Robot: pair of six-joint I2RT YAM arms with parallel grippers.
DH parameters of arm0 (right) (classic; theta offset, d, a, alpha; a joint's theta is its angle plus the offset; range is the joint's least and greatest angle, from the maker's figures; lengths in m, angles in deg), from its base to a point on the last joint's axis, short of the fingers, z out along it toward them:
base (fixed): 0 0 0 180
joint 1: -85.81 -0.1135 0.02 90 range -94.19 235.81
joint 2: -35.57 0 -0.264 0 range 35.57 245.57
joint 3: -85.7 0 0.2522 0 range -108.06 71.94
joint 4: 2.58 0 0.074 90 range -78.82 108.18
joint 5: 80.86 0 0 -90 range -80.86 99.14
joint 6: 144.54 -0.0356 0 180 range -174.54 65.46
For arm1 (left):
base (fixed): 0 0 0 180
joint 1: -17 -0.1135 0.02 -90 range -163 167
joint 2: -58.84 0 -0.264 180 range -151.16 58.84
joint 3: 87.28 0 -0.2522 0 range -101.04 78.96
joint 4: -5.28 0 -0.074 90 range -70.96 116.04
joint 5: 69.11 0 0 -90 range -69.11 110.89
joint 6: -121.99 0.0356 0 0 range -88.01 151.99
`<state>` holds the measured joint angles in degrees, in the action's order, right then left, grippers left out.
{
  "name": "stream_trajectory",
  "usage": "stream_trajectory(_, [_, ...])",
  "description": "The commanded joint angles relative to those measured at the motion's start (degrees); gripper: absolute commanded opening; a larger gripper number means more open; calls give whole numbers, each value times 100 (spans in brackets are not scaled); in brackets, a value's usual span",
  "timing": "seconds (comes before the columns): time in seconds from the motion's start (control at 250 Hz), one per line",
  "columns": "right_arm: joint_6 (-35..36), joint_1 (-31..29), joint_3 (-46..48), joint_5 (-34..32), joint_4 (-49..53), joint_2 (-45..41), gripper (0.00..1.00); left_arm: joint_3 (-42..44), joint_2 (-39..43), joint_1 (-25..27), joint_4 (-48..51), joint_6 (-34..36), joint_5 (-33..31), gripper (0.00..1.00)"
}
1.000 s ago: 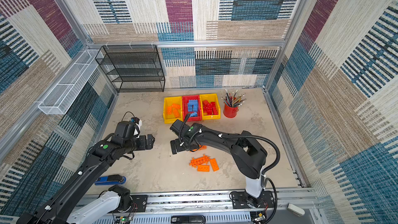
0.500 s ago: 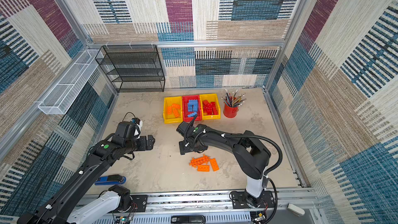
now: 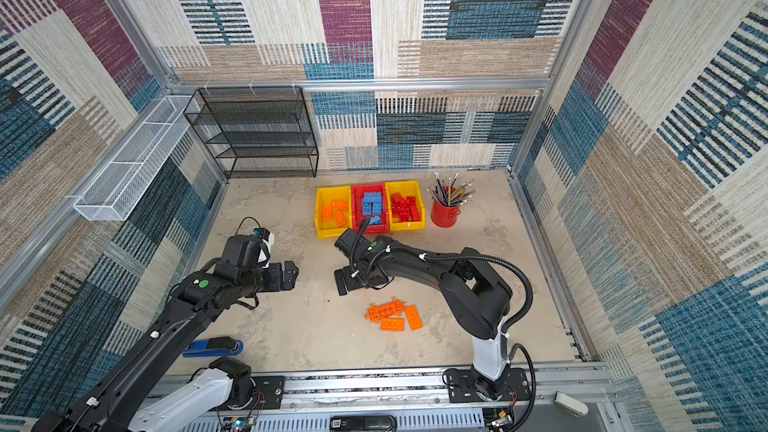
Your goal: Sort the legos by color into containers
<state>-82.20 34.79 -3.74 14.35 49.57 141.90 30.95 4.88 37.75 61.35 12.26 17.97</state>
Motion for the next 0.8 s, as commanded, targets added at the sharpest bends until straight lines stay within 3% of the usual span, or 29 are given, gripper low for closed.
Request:
stream_trajectory(0.0, [599, -4, 83, -100, -179, -296, 99, -7, -49, -10, -11, 99, -77, 99])
stream_trajectory(0.104, [953, 148, 114, -629, 173, -444, 99, -12, -149, -9, -62, 109, -55, 99])
stream_trajectory(0.308, [477, 955, 309, -779, 395, -421, 98, -101, -385, -14, -203, 58, -64, 99])
stream_trajectory(0.54, [569, 962, 354, -3, -92, -427, 92, -322, -767, -10, -293, 82, -9, 99])
stream_trajectory(0.796, [618, 957, 503, -750, 226, -320, 81, -536, -1110, -17, -371, 197, 49, 99])
